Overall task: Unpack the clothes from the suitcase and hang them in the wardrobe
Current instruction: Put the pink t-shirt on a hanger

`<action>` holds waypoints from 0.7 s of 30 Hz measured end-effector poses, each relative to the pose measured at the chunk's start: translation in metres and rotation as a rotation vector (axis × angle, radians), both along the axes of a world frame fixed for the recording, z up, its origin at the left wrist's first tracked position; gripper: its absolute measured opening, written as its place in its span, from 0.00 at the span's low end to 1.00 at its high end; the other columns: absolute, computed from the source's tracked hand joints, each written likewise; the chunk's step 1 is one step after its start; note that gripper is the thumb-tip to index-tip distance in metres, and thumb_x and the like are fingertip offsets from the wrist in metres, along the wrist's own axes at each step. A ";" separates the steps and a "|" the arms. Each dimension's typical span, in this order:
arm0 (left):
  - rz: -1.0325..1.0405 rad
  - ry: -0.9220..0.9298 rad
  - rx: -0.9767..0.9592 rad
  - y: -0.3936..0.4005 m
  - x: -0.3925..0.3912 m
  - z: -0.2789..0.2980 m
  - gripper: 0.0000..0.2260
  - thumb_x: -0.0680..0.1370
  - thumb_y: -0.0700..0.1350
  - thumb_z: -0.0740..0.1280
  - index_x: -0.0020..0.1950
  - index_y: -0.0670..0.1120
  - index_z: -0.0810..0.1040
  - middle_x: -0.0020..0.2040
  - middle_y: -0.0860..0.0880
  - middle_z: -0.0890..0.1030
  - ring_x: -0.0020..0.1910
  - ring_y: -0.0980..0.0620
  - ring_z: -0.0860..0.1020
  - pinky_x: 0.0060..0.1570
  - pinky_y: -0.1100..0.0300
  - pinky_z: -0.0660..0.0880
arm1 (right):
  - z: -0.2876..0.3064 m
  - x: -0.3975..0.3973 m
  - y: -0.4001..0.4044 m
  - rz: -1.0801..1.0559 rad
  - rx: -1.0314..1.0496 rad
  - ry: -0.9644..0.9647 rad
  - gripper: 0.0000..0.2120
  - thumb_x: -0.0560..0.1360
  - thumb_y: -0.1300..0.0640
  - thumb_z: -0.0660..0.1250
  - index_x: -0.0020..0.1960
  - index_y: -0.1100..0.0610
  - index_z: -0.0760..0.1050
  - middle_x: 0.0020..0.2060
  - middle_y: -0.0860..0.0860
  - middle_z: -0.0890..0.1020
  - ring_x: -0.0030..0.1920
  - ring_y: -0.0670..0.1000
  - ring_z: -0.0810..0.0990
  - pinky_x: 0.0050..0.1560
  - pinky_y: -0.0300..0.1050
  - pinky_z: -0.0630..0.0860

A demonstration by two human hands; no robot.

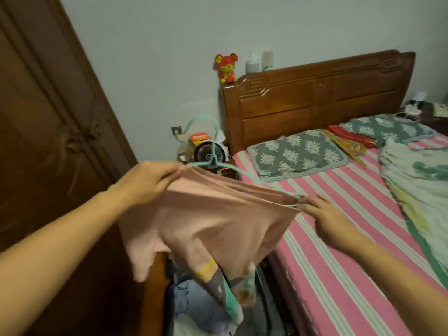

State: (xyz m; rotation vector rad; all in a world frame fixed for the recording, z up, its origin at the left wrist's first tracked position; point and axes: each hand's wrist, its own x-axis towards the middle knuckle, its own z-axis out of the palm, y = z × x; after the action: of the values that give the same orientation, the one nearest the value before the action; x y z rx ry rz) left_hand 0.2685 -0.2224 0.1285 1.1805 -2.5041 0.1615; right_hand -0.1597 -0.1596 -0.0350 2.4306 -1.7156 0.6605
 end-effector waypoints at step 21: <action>0.666 0.076 -0.208 0.104 0.014 -0.013 0.19 0.84 0.57 0.56 0.64 0.51 0.80 0.58 0.53 0.84 0.55 0.51 0.83 0.50 0.54 0.80 | 0.130 0.134 -0.139 0.771 -0.019 -0.061 0.16 0.79 0.32 0.45 0.44 0.43 0.57 0.33 0.49 0.75 0.37 0.60 0.77 0.34 0.52 0.69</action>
State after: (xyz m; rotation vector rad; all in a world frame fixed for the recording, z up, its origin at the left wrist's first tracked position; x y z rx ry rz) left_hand 0.2823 -0.1189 0.1157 1.8335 -1.8841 0.5188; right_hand -0.0258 -0.2986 0.0948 3.0530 -0.7153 0.7998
